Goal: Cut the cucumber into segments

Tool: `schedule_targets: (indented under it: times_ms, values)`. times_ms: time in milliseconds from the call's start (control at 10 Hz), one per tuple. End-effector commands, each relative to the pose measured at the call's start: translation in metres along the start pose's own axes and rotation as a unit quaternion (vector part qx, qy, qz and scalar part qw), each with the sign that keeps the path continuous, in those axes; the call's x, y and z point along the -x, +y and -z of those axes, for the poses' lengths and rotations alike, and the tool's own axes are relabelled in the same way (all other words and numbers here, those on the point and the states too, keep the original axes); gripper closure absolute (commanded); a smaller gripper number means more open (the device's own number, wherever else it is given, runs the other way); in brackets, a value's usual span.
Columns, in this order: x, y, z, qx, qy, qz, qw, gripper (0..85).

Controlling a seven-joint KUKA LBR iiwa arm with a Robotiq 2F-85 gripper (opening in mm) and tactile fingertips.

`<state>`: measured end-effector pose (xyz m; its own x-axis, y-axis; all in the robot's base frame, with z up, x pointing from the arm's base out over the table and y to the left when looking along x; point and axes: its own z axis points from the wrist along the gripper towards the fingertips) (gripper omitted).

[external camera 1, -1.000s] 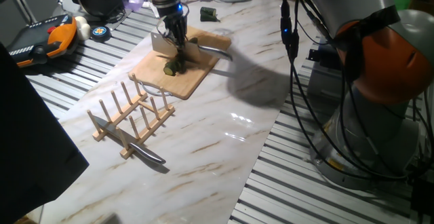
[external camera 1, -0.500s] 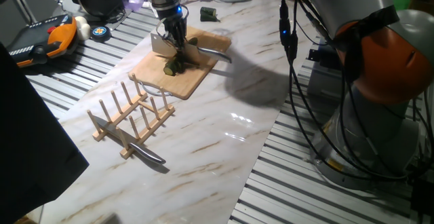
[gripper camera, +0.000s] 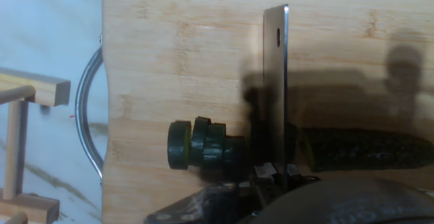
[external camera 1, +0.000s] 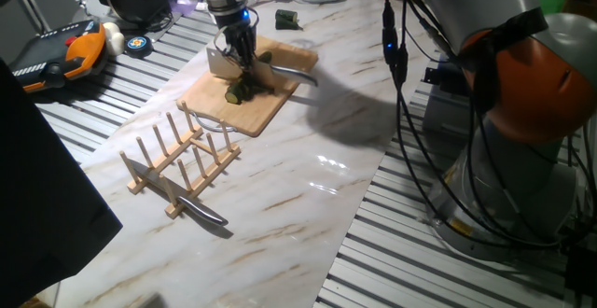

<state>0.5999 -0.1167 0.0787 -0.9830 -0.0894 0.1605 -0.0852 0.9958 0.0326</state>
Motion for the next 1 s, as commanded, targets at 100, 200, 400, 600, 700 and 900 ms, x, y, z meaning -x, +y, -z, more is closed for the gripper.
schedule_targets:
  times_ms: [100, 200, 400, 600, 700, 900]
  values:
    - [0.0006, -0.0008, -0.0023, 0.001, 0.0, 0.0, 1.0, 84.3]
    - [-0.0001, -0.0014, -0.0017, 0.001, 0.001, 0.001, 1.0, 84.3]
    - [0.0, -0.0018, -0.0025, 0.004, 0.003, 0.001, 1.0, 84.3]
    - [-0.0012, -0.0029, -0.0024, 0.004, 0.005, 0.001, 1.0, 84.3]
    - [-0.0029, -0.0034, -0.0013, 0.004, 0.005, 0.002, 1.0, 84.3]
    - [-0.0086, -0.0032, 0.0014, 0.005, 0.008, 0.003, 1.0, 84.3]
